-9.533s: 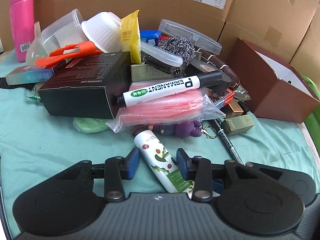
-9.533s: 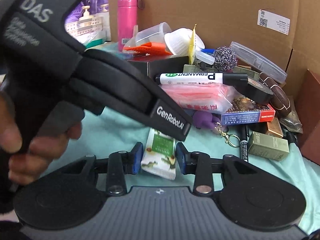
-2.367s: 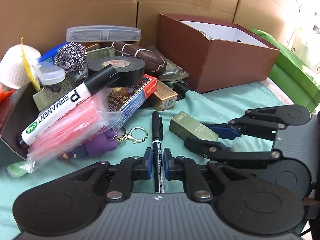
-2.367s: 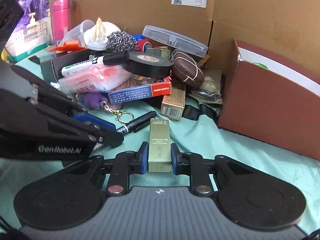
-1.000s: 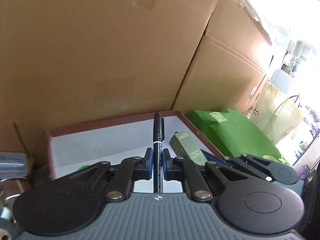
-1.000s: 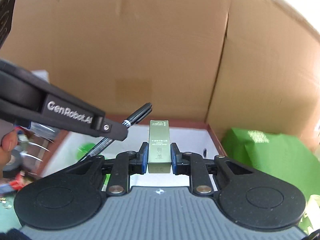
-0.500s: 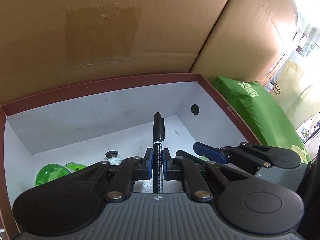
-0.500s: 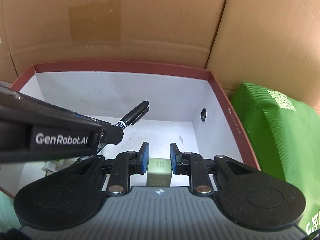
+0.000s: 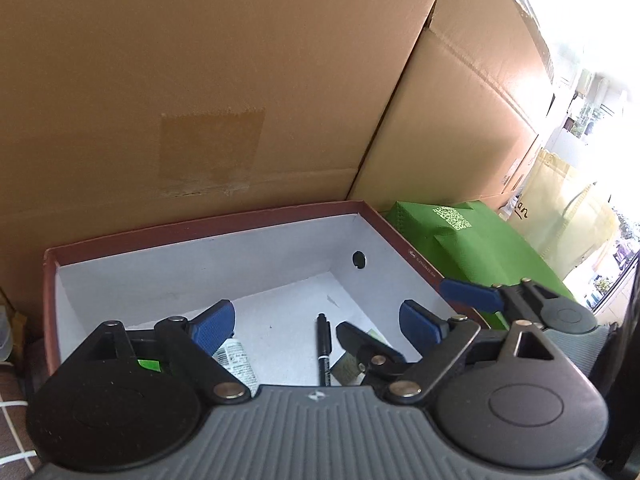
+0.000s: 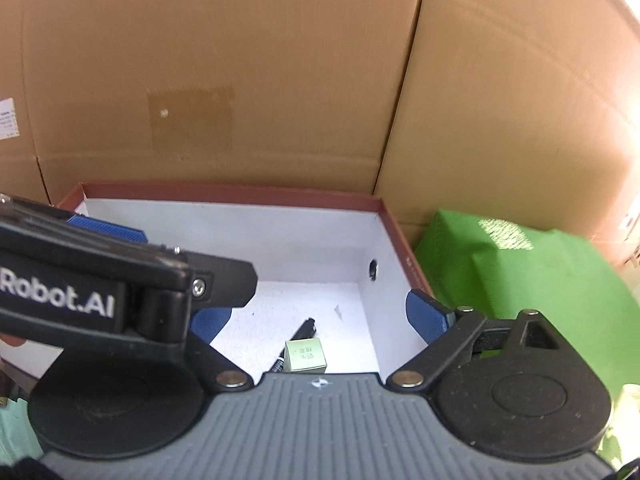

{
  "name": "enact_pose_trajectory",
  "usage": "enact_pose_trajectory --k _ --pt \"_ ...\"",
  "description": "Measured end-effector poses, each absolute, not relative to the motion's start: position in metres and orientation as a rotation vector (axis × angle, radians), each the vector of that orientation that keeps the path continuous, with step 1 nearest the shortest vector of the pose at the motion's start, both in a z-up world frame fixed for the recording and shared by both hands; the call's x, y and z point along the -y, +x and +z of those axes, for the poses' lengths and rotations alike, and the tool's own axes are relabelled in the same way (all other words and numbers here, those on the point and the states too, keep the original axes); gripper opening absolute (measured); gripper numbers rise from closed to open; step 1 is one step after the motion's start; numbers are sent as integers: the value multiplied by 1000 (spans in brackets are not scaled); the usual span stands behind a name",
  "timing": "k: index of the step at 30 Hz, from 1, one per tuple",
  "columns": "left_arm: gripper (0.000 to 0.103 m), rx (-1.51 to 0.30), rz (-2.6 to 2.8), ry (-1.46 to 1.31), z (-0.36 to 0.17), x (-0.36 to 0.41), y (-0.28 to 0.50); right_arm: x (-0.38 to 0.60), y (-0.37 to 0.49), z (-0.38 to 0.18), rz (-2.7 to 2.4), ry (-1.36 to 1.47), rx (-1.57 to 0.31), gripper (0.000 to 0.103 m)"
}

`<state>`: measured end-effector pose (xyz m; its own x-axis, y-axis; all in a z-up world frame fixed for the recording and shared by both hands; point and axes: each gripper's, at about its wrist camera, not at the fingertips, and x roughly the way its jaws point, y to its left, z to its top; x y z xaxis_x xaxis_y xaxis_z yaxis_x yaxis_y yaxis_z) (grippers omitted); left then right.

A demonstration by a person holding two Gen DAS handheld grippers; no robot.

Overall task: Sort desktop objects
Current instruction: 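Carry the marker and olive box into the shoebox and open both grippers, then withdraw both grippers from the shoebox back to the pile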

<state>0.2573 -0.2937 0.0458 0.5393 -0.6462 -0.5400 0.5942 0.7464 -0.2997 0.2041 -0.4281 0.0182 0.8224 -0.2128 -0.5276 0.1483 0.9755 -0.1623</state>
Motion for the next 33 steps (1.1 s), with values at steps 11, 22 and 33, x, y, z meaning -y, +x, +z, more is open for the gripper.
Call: enact_pose_trajectory --k 11,22,33 --pt "92 -617 -707 -75 62 249 196 385 145 42 -111 -117 -493 93" --pt "93 -655 -634 -114 55 187 141 320 86 41 26 -129 -468 94" --pt "92 -691 -471 -158 2 94 83 233 49 -5 203 -108 -540 94"
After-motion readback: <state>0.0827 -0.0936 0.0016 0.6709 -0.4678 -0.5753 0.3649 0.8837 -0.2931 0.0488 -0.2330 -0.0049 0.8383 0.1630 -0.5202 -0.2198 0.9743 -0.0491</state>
